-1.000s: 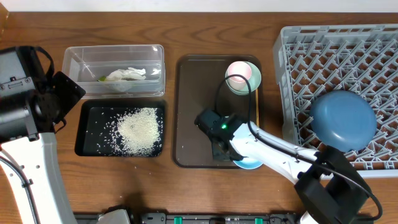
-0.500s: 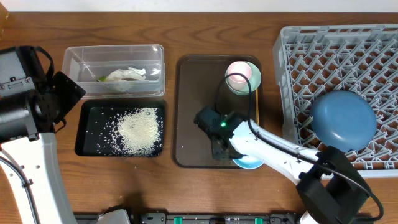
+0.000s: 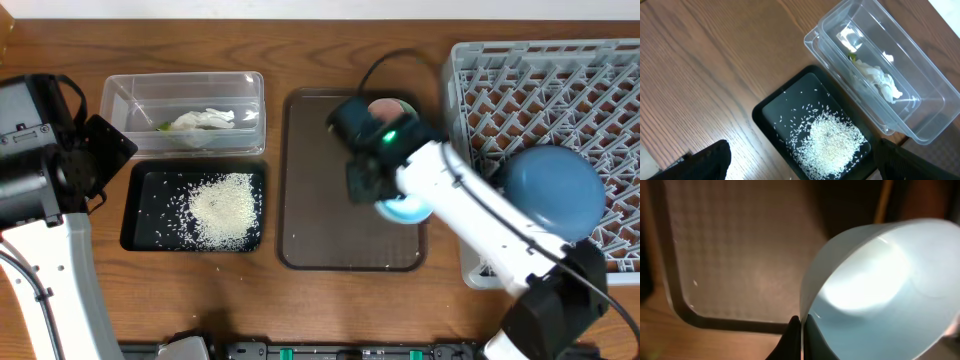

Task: Sort waste into correct bins and load items into the dishwasher rack
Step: 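Lift the white bowl with the right gripper and carry it to the rack, then place the white bowl upside down in the rack's back corner and release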

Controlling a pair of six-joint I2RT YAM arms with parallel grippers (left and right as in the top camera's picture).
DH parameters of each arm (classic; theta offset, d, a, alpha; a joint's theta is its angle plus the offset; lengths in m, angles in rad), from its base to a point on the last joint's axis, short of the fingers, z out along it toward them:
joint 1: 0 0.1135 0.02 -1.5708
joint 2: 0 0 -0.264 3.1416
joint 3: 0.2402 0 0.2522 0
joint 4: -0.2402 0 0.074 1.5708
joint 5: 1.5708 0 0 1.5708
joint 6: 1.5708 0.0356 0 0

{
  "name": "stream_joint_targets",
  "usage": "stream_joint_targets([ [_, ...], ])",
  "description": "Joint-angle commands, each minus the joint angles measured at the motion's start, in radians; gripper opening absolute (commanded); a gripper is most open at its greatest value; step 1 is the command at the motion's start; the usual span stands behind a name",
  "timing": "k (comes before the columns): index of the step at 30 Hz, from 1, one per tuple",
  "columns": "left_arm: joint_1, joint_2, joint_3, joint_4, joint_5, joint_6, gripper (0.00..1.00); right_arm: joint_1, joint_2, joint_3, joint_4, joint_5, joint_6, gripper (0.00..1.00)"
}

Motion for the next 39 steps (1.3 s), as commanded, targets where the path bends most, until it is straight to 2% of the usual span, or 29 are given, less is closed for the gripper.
stream_joint_targets([
  [1, 0.004, -0.003, 0.006, -0.003, -0.006, -0.001, 0.93, -0.116, 0.000, 0.121, -0.005, -0.006, -0.141, 0.01],
  [8, 0.004, -0.004, 0.006, -0.003, -0.005, -0.001, 0.93, -0.504, 0.000, 0.277, 0.080, -0.337, -0.331, 0.01],
  [13, 0.004, -0.003, 0.006, -0.003, -0.005, -0.001, 0.93, -0.826, 0.010, 0.254, 0.226, -0.739, -0.378, 0.01],
  [18, 0.004, -0.003, 0.006, -0.003, -0.006, -0.001, 0.93, -1.042, 0.057, 0.181, 0.477, -1.144, -0.378, 0.01],
  [24, 0.004, -0.003, 0.006, -0.003, -0.006, -0.001, 0.93, -1.177, 0.164, 0.152, 0.646, -1.280, -0.327, 0.01],
  [31, 0.004, -0.003, 0.006, -0.003, -0.006, -0.001, 0.93, -1.245, 0.319, 0.152, 0.908, -1.438, -0.145, 0.01],
  [39, 0.004, -0.003, 0.006, -0.003, -0.005, -0.001, 0.93, -1.308, 0.371, 0.152, 0.908, -1.428, -0.114, 0.01],
])
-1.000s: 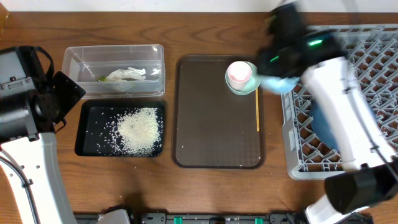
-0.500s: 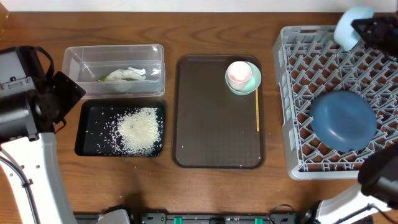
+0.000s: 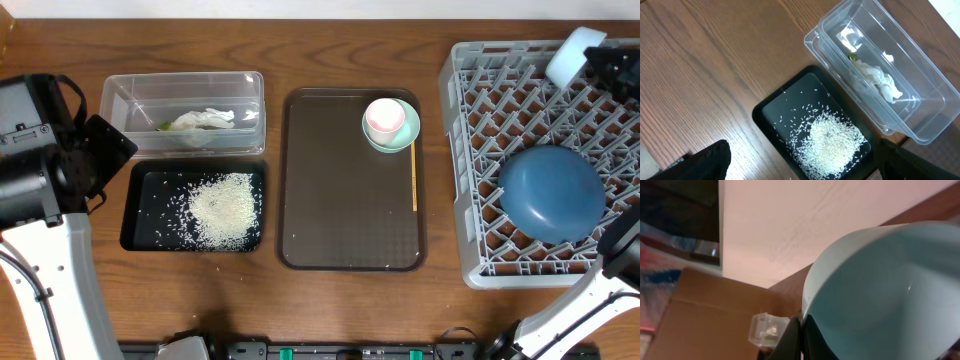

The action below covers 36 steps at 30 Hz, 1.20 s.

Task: Sort waste into correct bins and load items into the dishwasher rack
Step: 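Place the white bowl upside down in the rack's back corner and release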

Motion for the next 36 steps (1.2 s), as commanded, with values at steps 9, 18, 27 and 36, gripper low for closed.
stream_joint_targets([
  [9, 0.004, -0.003, 0.006, -0.003, -0.005, -0.001, 0.93, -0.111, 0.002, -0.001, -0.125, 0.028, -0.059, 0.01],
  [18, 0.004, -0.003, 0.006, -0.003, -0.005, -0.001, 0.93, -0.086, 0.002, -0.001, -0.036, -0.071, -0.049, 0.01],
  [27, 0.004, -0.003, 0.006, -0.003, -0.005, -0.001, 0.93, -0.017, 0.005, -0.001, 0.110, -0.016, 0.041, 0.01],
  [36, 0.004, -0.003, 0.006, -0.003, -0.005, -0.001, 0.93, -0.027, 0.089, -0.001, 0.068, 0.019, 0.048, 0.00],
])
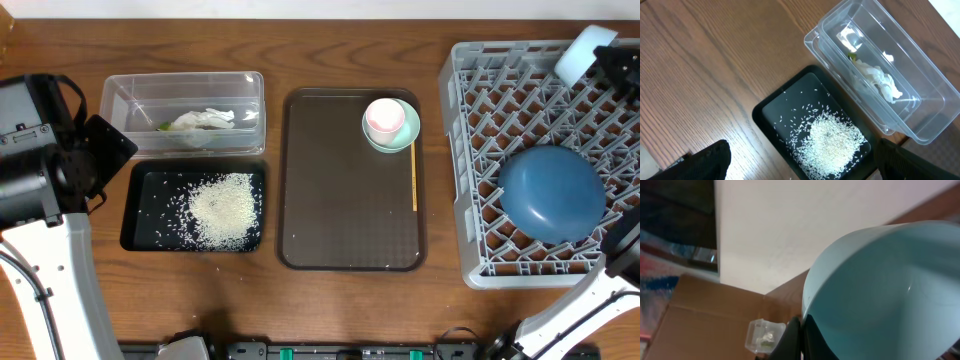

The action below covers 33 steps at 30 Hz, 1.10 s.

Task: Sort waste into correct bins and load items into the dishwasher rack
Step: 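Place the white bowl upside down in the rack's back corner and release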

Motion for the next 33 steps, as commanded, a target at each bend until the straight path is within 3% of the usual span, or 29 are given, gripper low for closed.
stream_joint_targets([
  [1, 0.004, -0.003, 0.006, -0.003, -0.005, -0.001, 0.93, -0.014, 0.059, 0.000, -0.021, 0.013, 0.008, 0.01],
  [16, 0.004, -0.003, 0.006, -0.003, -0.005, -0.001, 0.93, -0.142, -0.011, 0.000, -0.290, 0.165, -0.066, 0.02],
  [24, 0.004, -0.003, 0.006, -0.003, -0.005, -0.001, 0.93, -0.212, -0.193, 0.000, -0.562, 0.421, -0.129, 0.04],
  [33, 0.004, -0.003, 0.006, -0.003, -0.005, -0.001, 0.93, -0.244, -0.417, 0.000, -0.669, 0.656, -0.114, 0.10],
])
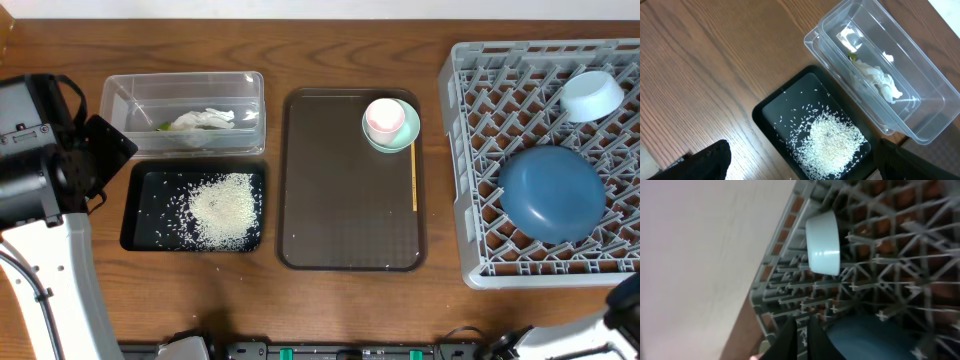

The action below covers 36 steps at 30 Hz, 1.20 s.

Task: Sort waste into correct bins and load items into the dishwasher rack
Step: 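Place the white bowl upside down in the rack's back corner and release, then move the right gripper to the pink cup and grasp it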

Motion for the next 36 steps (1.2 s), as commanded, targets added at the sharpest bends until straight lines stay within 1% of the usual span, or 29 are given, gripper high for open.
stream_joint_targets([
  [1, 0.004, -0.003, 0.006, -0.003, -0.005, -0.001, 0.93, 0.011, -0.076, 0.002, -0.008, 0.115, -0.013, 0.15],
  [3, 0.004, -0.003, 0.006, -0.003, -0.006, -0.001, 0.93, 0.033, -0.108, 0.002, -0.002, 0.131, -0.014, 0.28],
  [5, 0.004, -0.003, 0.006, -0.003, -0.005, -0.001, 0.93, 0.068, -0.129, 0.002, 0.006, 0.145, -0.017, 0.36],
  [7, 0.004, -0.003, 0.006, -0.003, -0.006, -0.001, 0.93, 0.117, -0.134, 0.002, 0.008, 0.156, -0.025, 0.38],
  [10, 0.004, -0.003, 0.006, -0.003, -0.005, -0.001, 0.93, 0.220, -0.130, 0.002, 0.004, 0.156, -0.070, 0.36],
  [13, 0.004, -0.003, 0.006, -0.003, -0.005, -0.001, 0.93, 0.337, -0.130, 0.002, 0.003, 0.156, -0.142, 0.39],
  [14, 0.004, -0.003, 0.006, -0.003, -0.006, -0.001, 0.93, 0.383, -0.130, 0.002, 0.002, 0.156, -0.167, 0.43],
  [15, 0.004, -0.003, 0.006, -0.003, -0.005, -0.001, 0.93, 0.437, -0.130, 0.002, -0.003, 0.163, -0.193, 0.50],
  [16, 0.004, -0.003, 0.006, -0.003, -0.005, -0.001, 0.93, 0.504, -0.130, 0.002, -0.007, 0.193, -0.208, 0.59],
  [17, 0.004, -0.003, 0.006, -0.003, -0.006, -0.001, 0.93, 0.559, -0.130, 0.002, -0.008, 0.227, -0.214, 0.66],
  [19, 0.004, -0.003, 0.006, -0.003, -0.006, -0.001, 0.93, 0.676, -0.130, 0.002, -0.008, 0.302, -0.227, 0.70],
  [23, 0.004, -0.003, 0.006, -0.003, -0.005, -0.001, 0.93, 0.917, -0.119, 0.002, 0.010, 0.494, -0.226, 0.71],
  [26, 0.004, -0.003, 0.006, -0.003, -0.006, -0.001, 0.93, 1.086, -0.090, 0.002, 0.037, 0.668, -0.225, 0.75],
  [29, 0.004, -0.003, 0.006, -0.003, -0.006, -0.001, 0.93, 1.216, -0.041, 0.002, 0.060, 0.795, -0.225, 0.78],
  [31, 0.004, -0.003, 0.006, -0.003, -0.005, -0.001, 0.93, 1.291, 0.010, 0.002, 0.077, 0.851, -0.209, 0.79],
  [36, 0.004, -0.004, 0.006, -0.003, -0.005, -0.001, 0.93, 1.384, 0.123, 0.002, 0.111, 0.903, -0.167, 0.76],
])
